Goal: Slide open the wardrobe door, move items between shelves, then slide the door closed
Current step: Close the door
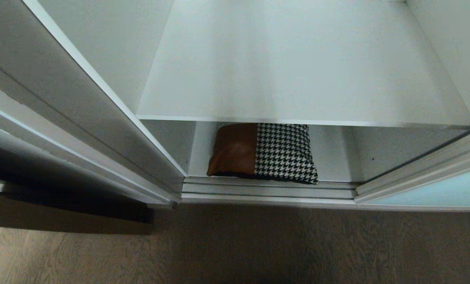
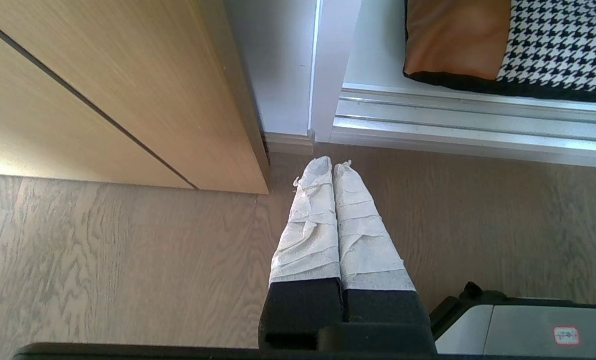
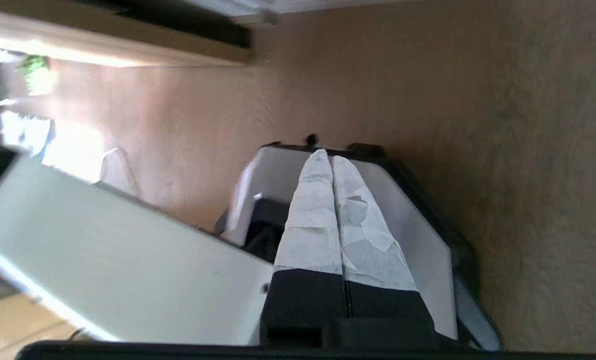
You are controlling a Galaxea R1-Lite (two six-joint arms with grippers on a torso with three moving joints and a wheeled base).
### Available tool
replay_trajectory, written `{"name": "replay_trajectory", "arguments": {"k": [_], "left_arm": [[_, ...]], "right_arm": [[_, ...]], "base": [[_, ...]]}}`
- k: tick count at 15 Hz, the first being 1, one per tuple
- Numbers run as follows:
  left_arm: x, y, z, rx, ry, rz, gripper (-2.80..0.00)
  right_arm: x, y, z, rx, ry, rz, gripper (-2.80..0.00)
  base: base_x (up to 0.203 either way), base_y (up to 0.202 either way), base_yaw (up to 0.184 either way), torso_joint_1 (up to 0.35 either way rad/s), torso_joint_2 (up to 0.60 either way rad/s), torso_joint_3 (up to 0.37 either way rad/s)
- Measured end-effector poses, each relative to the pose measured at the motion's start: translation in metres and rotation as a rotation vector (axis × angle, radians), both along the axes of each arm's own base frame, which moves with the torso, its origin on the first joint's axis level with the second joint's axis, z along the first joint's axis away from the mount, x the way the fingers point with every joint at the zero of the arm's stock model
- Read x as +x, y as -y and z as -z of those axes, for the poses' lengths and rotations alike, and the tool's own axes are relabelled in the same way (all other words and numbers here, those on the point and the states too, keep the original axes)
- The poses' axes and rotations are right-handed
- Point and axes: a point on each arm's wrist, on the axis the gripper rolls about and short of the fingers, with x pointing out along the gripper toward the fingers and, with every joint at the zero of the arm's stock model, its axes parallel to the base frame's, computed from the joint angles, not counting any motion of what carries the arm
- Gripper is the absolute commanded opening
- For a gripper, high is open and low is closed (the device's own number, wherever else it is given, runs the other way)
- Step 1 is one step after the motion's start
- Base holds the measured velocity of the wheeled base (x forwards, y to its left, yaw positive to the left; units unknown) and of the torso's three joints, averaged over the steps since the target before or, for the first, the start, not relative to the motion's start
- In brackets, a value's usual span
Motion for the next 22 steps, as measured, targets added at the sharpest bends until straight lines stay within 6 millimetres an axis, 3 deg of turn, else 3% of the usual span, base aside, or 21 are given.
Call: {"name": "replay_trajectory", "arguments": {"k": [6,12,22], "left_arm": [[0.000,0.000,0.000,0.000,0.000,0.000,-2.80],[0.000,0.000,0.000,0.000,0.000,0.000,-2.80],[0.000,0.000,0.000,0.000,-0.001,0.000,-2.80]], "right_arm": [[0.005,0.003,-0.001,-0.076,0.103,0.144,-2.80],[0.014,0.007,0.019,-0.266,0.257,0.327,-2.80],[0.008,0.006,0.026,-0.311,0.273,0.467,-2.80]], "base": [[0.000,0.000,0.000,0.000,0.00,0.000],[0.000,0.000,0.000,0.000,0.00,0.000],[0.000,0.000,0.000,0.000,0.00,0.000]]}}
